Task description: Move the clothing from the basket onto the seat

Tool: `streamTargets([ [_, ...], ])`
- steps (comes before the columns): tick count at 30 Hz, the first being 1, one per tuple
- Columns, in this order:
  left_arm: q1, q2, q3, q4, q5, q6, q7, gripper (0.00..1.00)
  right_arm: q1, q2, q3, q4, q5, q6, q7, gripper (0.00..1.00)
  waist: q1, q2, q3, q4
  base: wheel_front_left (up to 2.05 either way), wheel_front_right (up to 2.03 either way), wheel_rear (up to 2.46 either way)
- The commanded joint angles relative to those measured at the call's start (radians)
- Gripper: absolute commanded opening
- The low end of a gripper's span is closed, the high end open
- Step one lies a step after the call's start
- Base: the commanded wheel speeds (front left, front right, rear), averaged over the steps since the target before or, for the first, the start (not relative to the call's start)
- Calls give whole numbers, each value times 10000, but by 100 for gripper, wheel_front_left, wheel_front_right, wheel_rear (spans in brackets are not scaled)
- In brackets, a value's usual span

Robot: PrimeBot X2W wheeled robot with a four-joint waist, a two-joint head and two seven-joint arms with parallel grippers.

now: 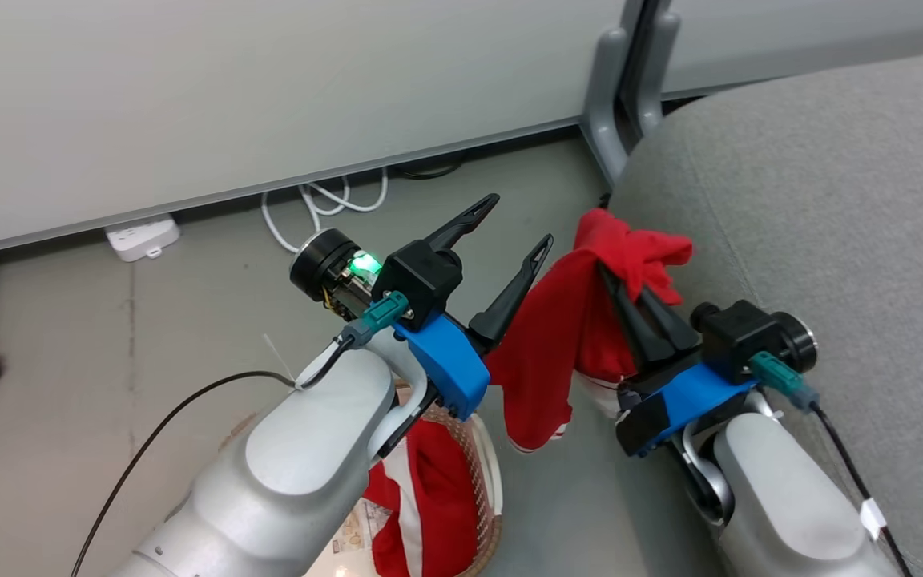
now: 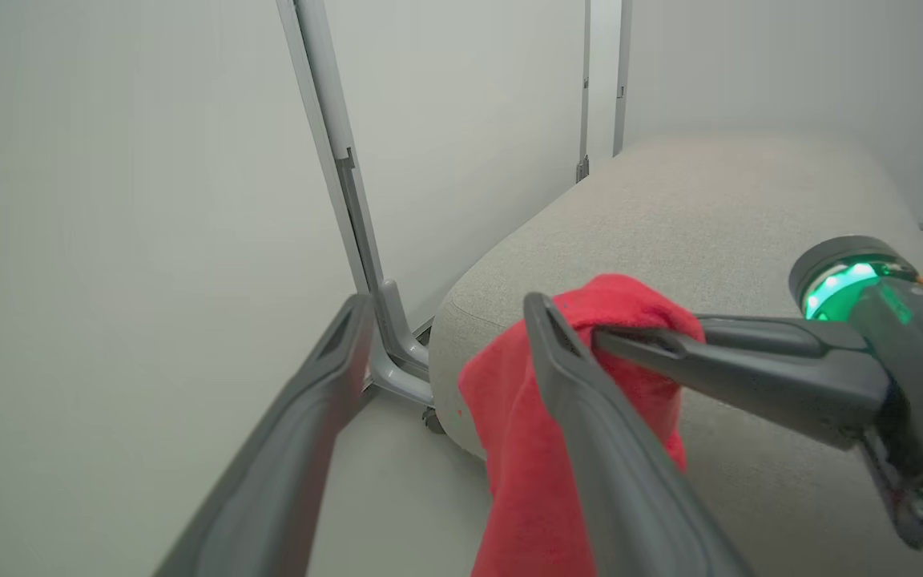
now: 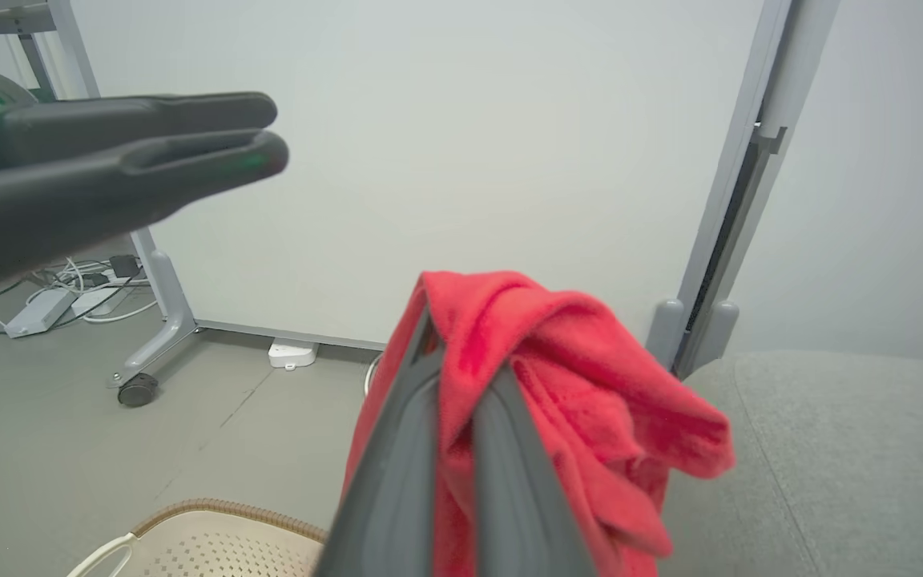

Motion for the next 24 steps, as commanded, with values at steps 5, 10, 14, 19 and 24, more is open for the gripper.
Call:
streamTargets([
  [5,-146,53,-108,-37,31,-39,-24,100,287,-81,-721,-428,-136,-7,-3,0,1,0,325,-663,0,0,0],
  [10,-185,52,-250,-65,53,-51,30,100,613,-13,-1562,-909,-301,-7,-3,0,1,0,574,-1243,0,0,0],
  [14,-165,29,-406,-69,63,-99,47,100,926,44,-2191,-1267,-388,-7,-3,0,1,0,722,-1683,0,0,0],
  [19,-146,-16,-607,-86,79,-162,121,100,1449,208,-2937,-1655,-442,-7,-3,0,1,0,939,-2184,0,0,0],
  [24,-154,-57,-789,-111,55,-224,199,100,1871,414,-3344,-1896,-490,-7,-2,0,1,0,1146,-2587,0,0,0],
])
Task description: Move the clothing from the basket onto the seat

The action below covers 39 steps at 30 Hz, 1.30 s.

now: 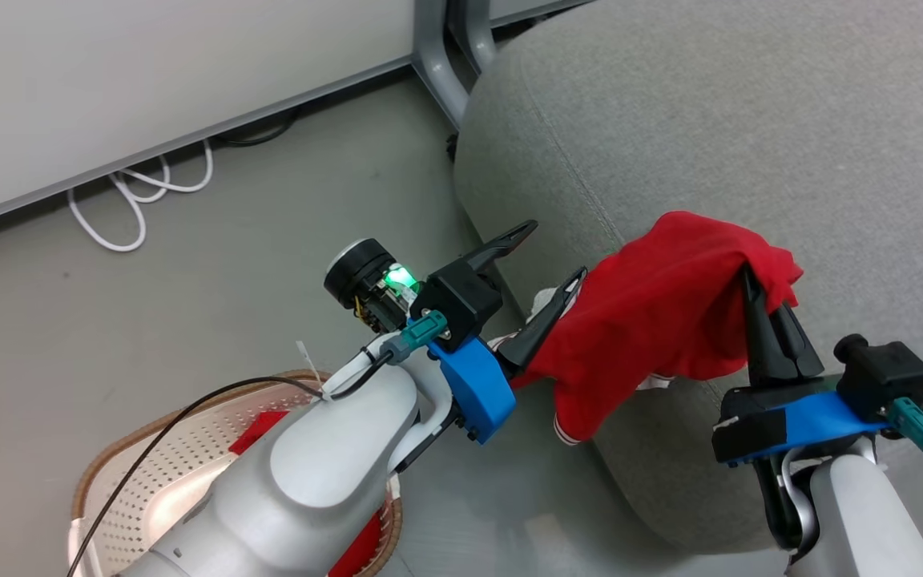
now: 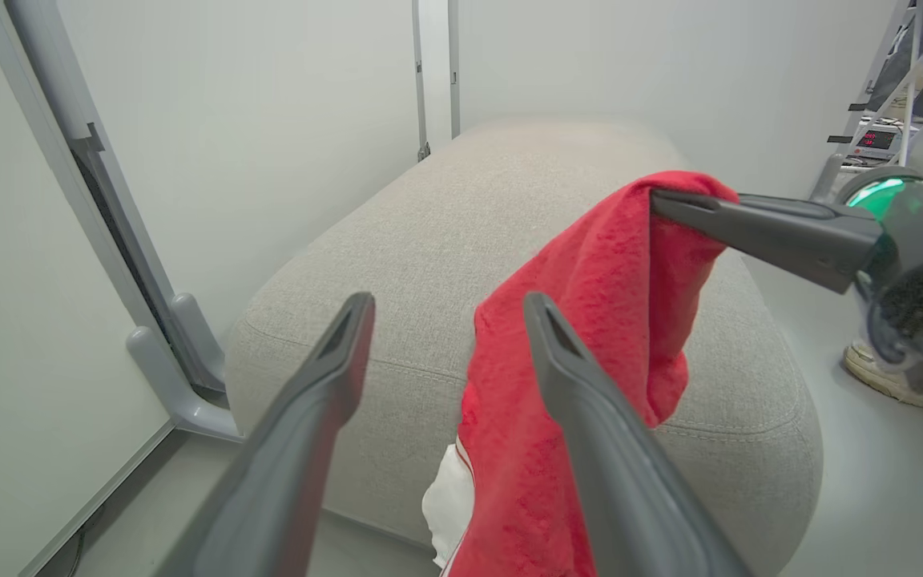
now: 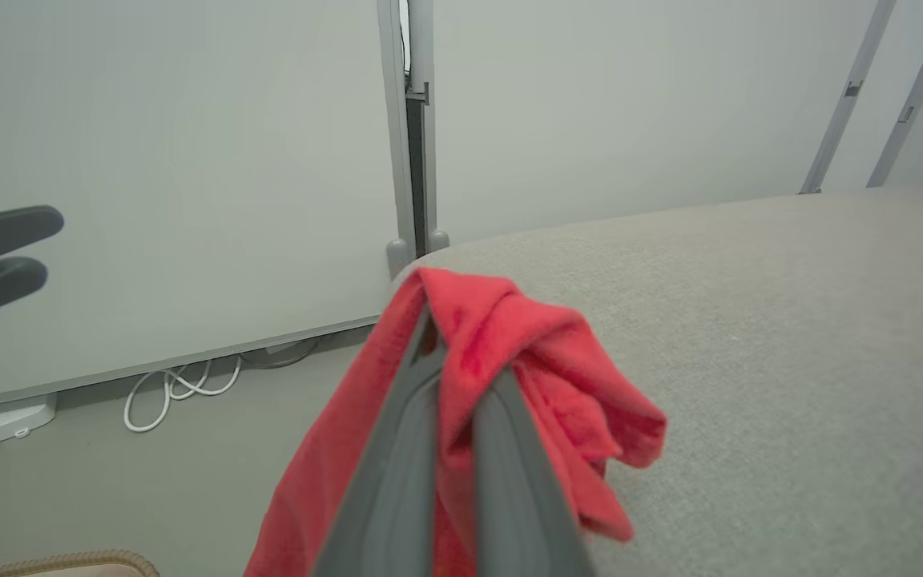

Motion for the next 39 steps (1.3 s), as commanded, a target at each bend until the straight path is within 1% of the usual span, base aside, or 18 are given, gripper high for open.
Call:
streamTargets([
  [1,-54,28,-5,-18,25,-34,12,100,134,98,-47,-76,-47,-7,-2,0,0,0,124,-162,0,0,0],
  [7,-135,57,-89,-30,9,12,16,100,272,265,-163,-184,-5,-7,-2,0,0,0,299,-433,0,0,0],
  [12,-197,96,-129,-56,-22,22,16,100,110,346,-243,-322,-37,-7,-2,0,0,0,417,-473,0,0,0],
  [17,-375,236,-33,-143,-32,110,34,100,-512,333,-429,-737,-114,-7,-4,0,0,0,746,-391,0,0,0],
  [21,-591,412,68,-320,17,200,78,100,-1360,136,-668,-1104,-130,-7,-4,0,0,0,1241,-319,0,0,0],
  [26,-976,781,120,-626,181,320,249,100,-2850,-368,-1352,-1644,-152,-7,-2,0,0,0,2150,-163,0,0,0],
  [32,-1426,1275,168,-1096,357,409,540,100,-4538,-1268,-2765,-2117,-264,-8,-2,0,0,0,3354,76,0,0,0],
  [36,-1714,1536,169,-1495,462,447,746,100,-5432,-2003,-3815,-2030,-211,-8,-2,0,0,0,4056,197,0,0,0],
  [39,-1866,1730,158,-1762,548,472,845,100,-5919,-2586,-4324,-1722,-305,-7,-2,0,0,0,4431,263,0,0,0],
])
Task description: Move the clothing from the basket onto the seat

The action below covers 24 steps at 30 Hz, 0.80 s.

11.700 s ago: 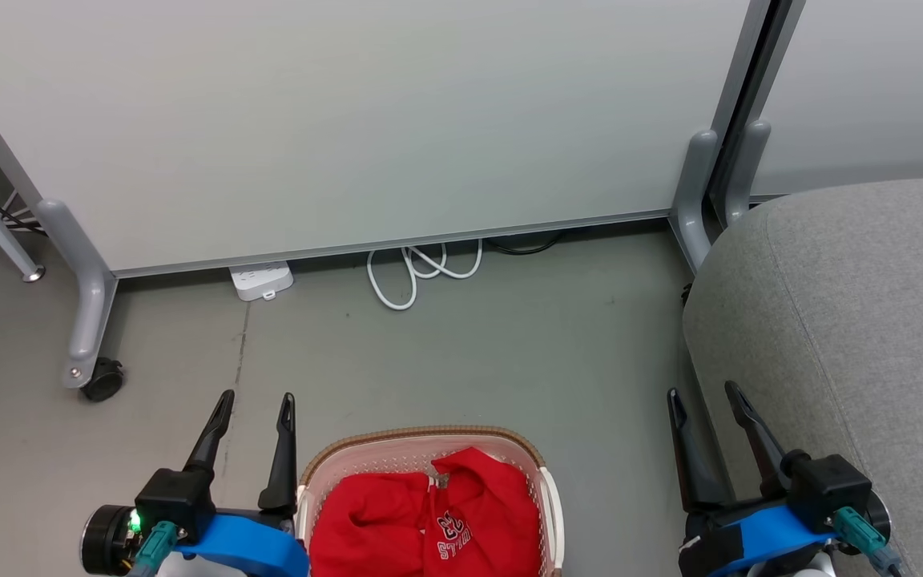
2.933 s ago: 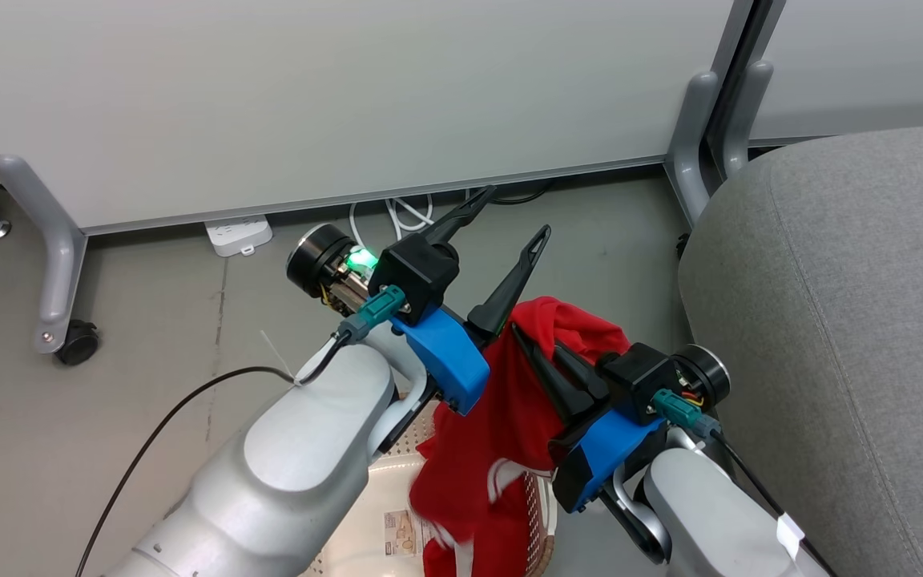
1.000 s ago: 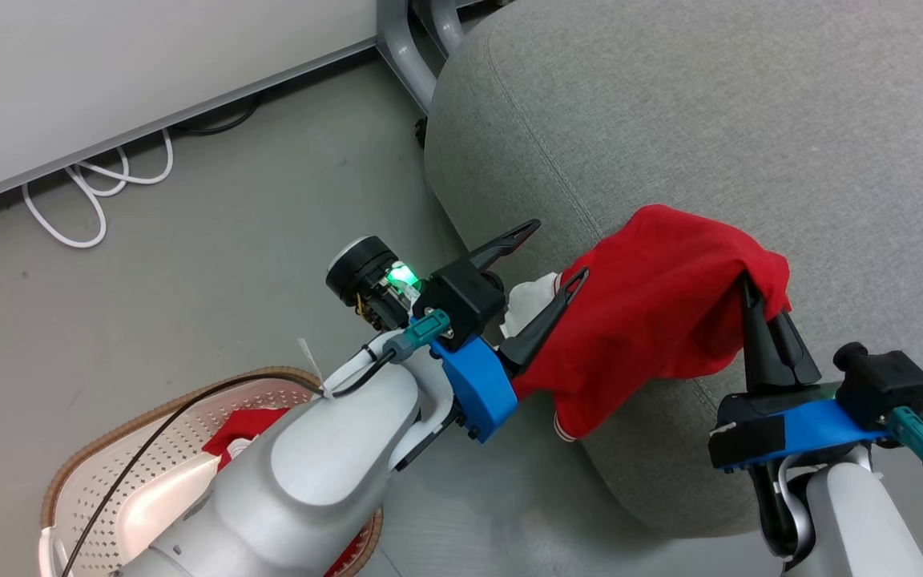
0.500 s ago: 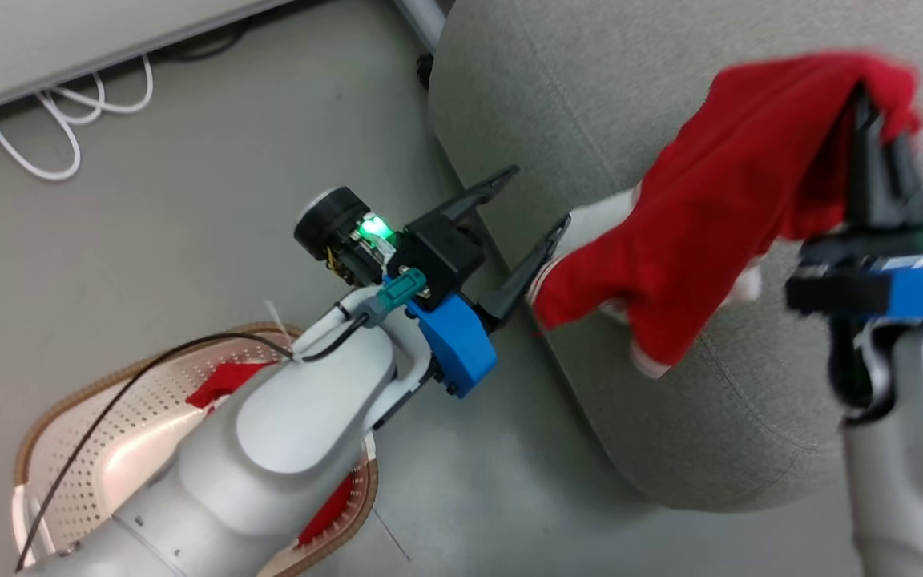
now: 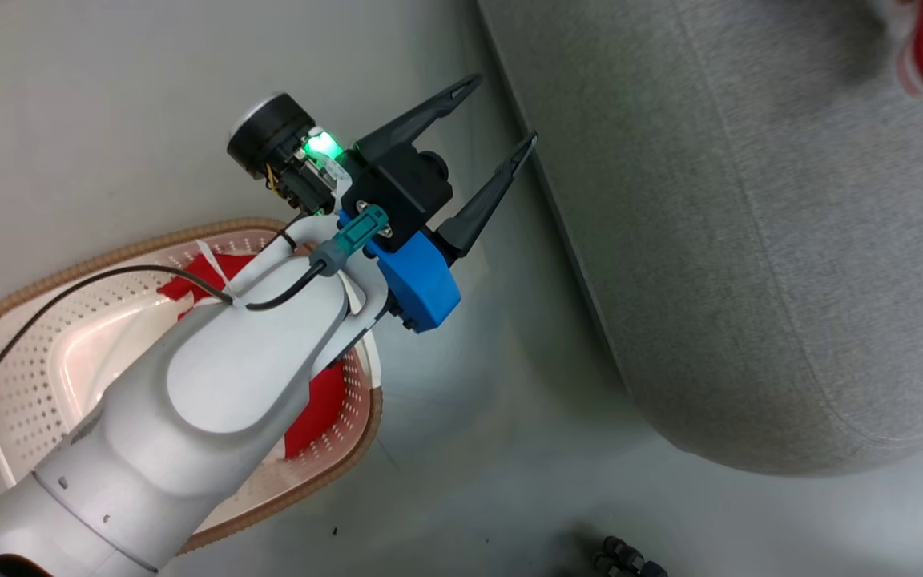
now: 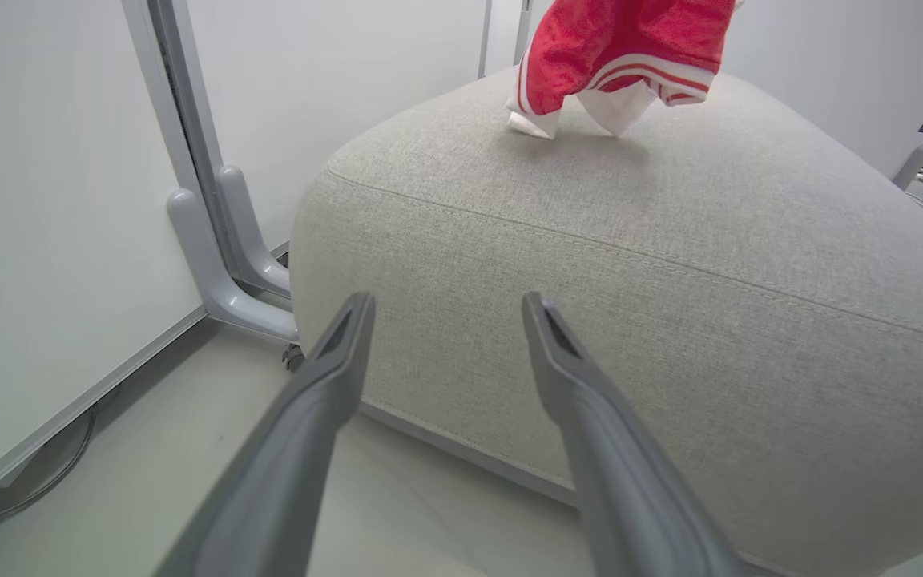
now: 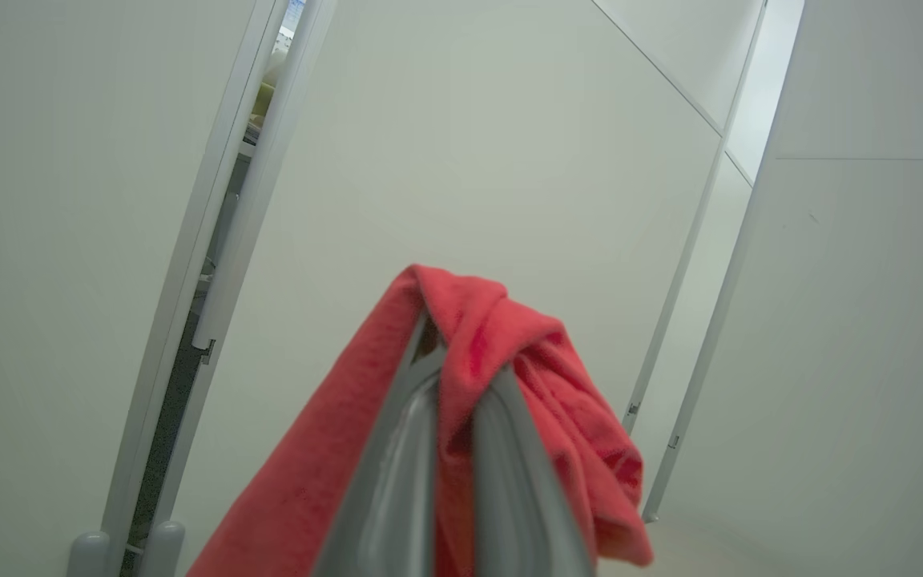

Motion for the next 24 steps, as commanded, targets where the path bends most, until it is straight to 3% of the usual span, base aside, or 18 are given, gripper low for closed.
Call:
streamTargets([
  [1,-206,177,-5,-214,78,57,69,100,-418,-374,-273,306,70,-10,-1,0,-2,-1,643,192,0,0,0],
  [10,-382,433,-56,-764,176,141,281,100,-560,-1140,-556,2320,121,-10,-2,0,-2,-1,1153,370,0,0,0],
  [24,-254,589,-143,-1001,77,304,328,100,160,-571,-30,5485,166,-10,-2,0,-2,-1,1324,648,0,0,0],
])
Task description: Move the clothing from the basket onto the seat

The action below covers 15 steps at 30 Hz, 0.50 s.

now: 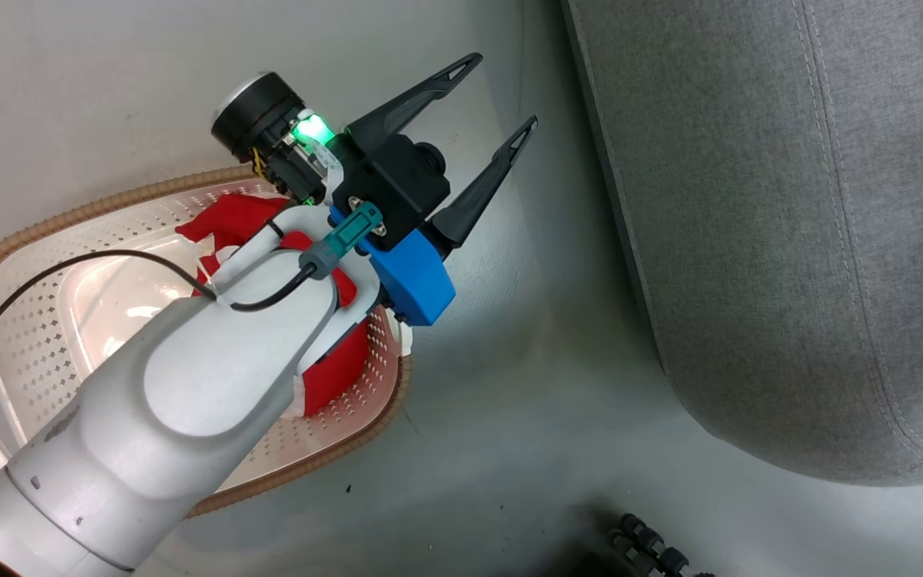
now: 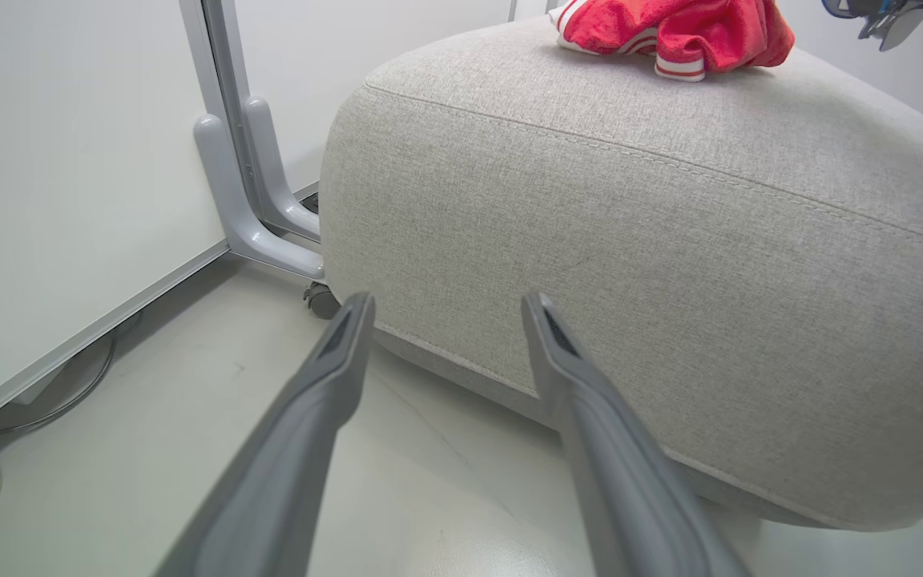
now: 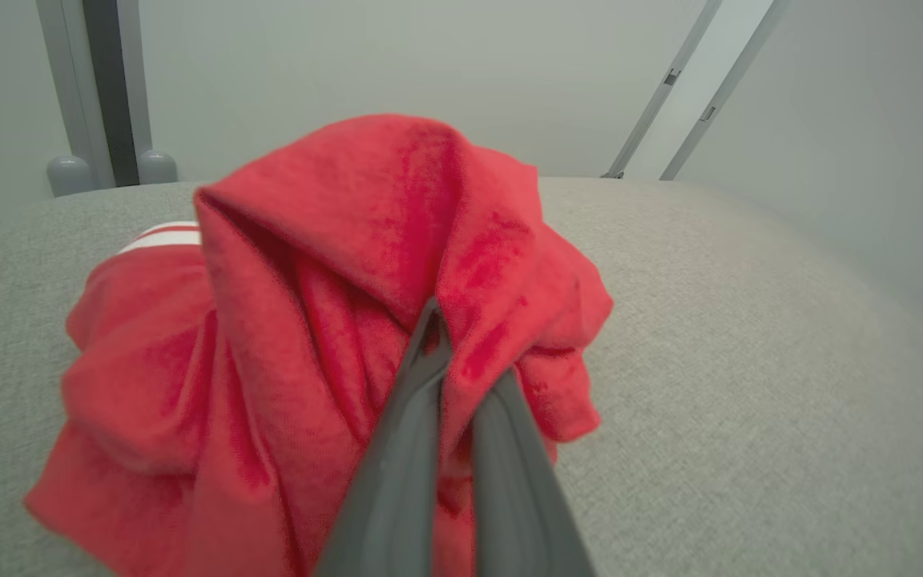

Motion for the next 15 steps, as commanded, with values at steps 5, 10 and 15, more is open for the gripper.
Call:
streamTargets([
  [5,132,84,6,26,-80,137,-102,100,510,162,-178,-213,118,-10,0,100,-1,-1,-268,-6,0,0,0],
  [10,427,-75,50,218,-263,217,-437,100,1474,318,-481,-1267,-28,-10,1,100,-1,-1,-916,65,0,0,0],
  [15,856,-257,171,575,-553,310,-866,100,2580,587,-608,-2645,-278,-10,1,100,-1,-1,-1874,292,0,0,0],
])
